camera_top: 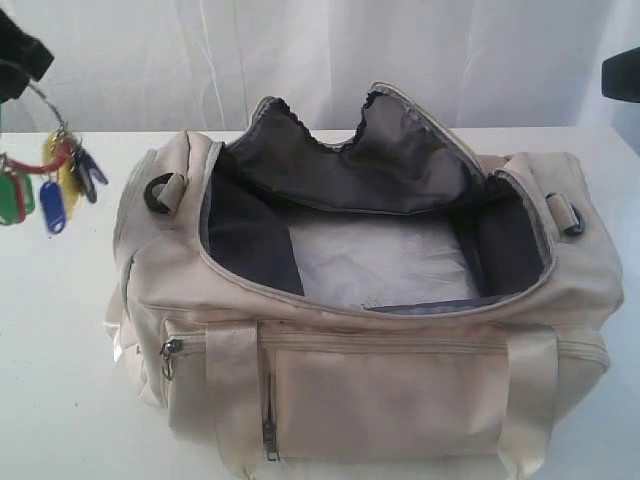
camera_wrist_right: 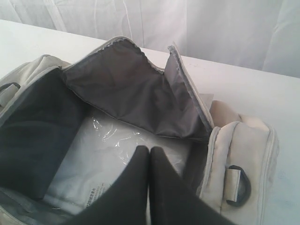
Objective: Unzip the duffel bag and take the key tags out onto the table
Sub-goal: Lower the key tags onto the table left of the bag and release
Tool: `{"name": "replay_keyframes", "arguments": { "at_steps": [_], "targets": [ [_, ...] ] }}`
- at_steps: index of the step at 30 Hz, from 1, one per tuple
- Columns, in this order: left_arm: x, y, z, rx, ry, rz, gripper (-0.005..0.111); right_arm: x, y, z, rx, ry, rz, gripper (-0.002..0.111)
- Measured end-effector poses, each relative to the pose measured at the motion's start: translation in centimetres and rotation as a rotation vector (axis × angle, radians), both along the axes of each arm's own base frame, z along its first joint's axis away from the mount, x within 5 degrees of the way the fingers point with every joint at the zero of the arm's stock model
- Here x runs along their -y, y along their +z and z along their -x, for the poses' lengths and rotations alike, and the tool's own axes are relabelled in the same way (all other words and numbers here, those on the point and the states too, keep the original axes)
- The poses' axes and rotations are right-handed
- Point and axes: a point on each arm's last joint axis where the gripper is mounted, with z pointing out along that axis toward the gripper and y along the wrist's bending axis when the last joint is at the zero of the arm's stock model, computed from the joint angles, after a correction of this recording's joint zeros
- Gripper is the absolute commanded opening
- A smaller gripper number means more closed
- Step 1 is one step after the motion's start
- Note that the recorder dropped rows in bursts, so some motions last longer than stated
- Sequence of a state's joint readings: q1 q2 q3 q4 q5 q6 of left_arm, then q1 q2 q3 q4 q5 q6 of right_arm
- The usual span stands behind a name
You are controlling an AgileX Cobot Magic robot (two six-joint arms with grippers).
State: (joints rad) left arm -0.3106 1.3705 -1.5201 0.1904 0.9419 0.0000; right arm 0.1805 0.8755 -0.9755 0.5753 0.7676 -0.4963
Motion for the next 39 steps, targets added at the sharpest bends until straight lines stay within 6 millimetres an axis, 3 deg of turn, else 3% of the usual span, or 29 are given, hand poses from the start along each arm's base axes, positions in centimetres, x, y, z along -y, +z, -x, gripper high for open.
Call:
{"name": "replay_keyframes", "arguments": {
  "at_steps": [5, 10, 16, 25, 28, 31, 32, 39],
  "targets": [
    [-2.0, -3.6, 0.0, -0.073, 0.063, -0.022, 0.0, 0.0, 0.0, 0.0, 0.0, 0.0, 0.0, 0.0],
    [-2.6, -7.7, -0.2, -0.115, 0.086, -0.022, 0.0, 0.0, 0.0, 0.0, 0.0, 0.0, 0.0, 0.0],
    [-1.8, -11.3, -1.3, -0.138, 0.085, 0.057, 0.0, 0.0, 0.0, 0.0, 0.0, 0.0, 0.0, 0.0],
    [-0.3, -17.8, -5.7, -0.206, 0.066, 0.092, 0.0, 0.0, 0.0, 0.0, -0.002, 0.0, -0.008, 0.0],
    [-0.2, -19.1, -6.3, -0.224, 0.068, 0.087, 0.018, 0.0, 0.0, 0.0, -0.002, 0.001, -0.009, 0.0],
    [-0.2, -20.1, -6.5, -0.255, 0.066, 0.074, 0.05, -0.1, 0.0, 0.0, -0.003, 0.001, -0.011, 0.0],
    [-0.2, -20.5, -6.5, -0.272, 0.067, 0.07, 0.054, -0.1, 0.0, 0.0, -0.003, 0.001, -0.011, 0.0],
    [-0.4, -20.8, -6.1, -0.33, 0.058, 0.033, 0.058, -0.1, 0.0, 0.0, -0.003, 0.001, -0.013, 0.0]
  ]
}}
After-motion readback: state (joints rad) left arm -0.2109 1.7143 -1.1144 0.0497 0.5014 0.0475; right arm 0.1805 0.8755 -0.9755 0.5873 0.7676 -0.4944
